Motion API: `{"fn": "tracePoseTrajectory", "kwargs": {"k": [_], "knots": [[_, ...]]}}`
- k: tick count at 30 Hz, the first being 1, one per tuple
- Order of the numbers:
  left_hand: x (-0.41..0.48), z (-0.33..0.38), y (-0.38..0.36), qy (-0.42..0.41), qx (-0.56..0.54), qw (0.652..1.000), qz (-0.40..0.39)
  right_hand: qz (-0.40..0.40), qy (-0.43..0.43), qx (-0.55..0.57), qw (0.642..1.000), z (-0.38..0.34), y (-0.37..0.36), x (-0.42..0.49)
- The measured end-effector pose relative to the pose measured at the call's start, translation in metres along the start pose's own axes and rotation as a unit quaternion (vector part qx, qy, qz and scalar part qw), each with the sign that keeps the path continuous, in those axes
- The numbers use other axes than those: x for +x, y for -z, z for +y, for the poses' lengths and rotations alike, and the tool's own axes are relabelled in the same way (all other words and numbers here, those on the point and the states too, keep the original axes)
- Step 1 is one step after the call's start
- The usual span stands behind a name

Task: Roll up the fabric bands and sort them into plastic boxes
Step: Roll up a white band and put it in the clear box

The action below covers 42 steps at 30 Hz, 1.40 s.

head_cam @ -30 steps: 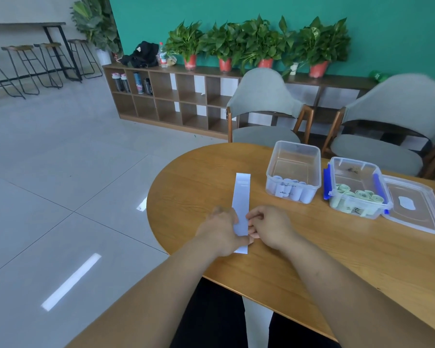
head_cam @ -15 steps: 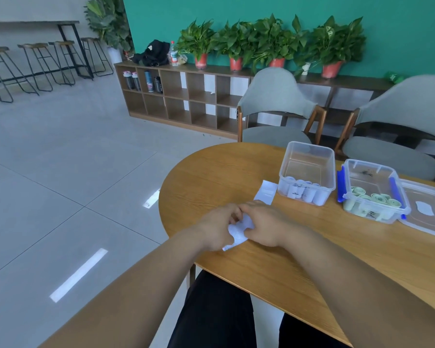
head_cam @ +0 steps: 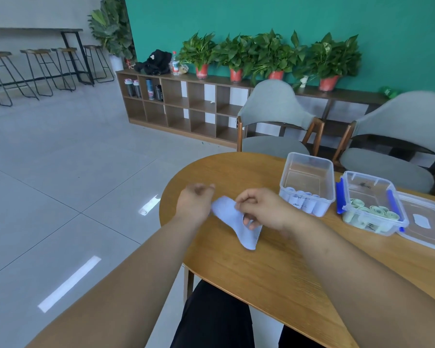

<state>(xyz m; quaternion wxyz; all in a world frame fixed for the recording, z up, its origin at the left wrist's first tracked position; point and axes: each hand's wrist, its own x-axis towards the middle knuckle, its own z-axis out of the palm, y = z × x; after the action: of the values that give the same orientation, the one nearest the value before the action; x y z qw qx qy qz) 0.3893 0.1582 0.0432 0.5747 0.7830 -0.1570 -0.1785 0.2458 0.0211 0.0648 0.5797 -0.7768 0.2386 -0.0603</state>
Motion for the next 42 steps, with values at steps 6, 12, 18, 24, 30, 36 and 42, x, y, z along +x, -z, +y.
{"fn": "tracePoseTrajectory", "kwargs": {"k": [6,12,18,24,30,36,42], "knots": [[-0.020,0.012,-0.023,0.148,-0.129,0.972,-0.127,0.200,0.006,0.070,0.977,0.013,-0.005,-0.002],[-0.029,0.016,-0.034,-0.073,-0.138,0.983,-0.095,0.263,0.061,0.046,0.962,0.020,0.002,-0.014],[-0.026,0.041,-0.042,-0.201,-0.180,0.962,-0.042,0.309,0.117,0.135,0.934,-0.006,0.015,-0.023],[-0.010,0.071,-0.055,-0.239,-0.192,0.952,-0.019,0.337,0.104,0.227,0.908,-0.026,0.026,-0.004],[0.014,0.015,-0.075,-0.195,0.139,0.968,-0.069,0.308,-0.019,-0.043,0.950,0.045,0.017,0.034],[-0.001,-0.055,-0.074,-0.240,0.277,0.922,-0.127,0.248,0.000,-0.262,0.933,0.106,0.005,0.017],[-0.012,-0.075,-0.079,-0.259,0.368,0.885,-0.118,0.206,0.086,-0.369,0.902,0.128,0.001,-0.001]]}}
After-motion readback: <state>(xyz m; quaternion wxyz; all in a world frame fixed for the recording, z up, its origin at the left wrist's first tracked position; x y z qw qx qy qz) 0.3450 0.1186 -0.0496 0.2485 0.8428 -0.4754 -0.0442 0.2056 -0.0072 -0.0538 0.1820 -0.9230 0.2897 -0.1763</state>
